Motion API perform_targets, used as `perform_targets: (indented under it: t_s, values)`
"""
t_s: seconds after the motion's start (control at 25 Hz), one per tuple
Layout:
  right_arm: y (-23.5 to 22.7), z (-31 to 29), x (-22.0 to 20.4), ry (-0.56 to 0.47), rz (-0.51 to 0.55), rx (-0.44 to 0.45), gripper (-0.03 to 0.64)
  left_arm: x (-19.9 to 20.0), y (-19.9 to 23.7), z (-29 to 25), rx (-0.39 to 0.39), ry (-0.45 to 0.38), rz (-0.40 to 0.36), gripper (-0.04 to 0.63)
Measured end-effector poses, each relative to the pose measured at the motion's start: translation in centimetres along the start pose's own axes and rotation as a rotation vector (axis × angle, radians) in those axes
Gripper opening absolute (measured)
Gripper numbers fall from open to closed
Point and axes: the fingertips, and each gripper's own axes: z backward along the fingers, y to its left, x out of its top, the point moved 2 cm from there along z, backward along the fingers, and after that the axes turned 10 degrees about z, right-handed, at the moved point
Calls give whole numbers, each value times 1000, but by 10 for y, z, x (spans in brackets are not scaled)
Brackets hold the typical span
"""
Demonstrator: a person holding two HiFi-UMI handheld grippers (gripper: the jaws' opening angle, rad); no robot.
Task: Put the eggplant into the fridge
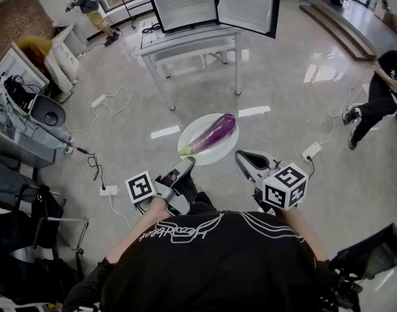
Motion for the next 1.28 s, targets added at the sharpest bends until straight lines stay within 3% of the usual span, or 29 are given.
perform_targets:
  t_s: [1.28]
  values:
    - [-11,5,-1,11,13,-18,6,2,-3,-14,2,2,2,21]
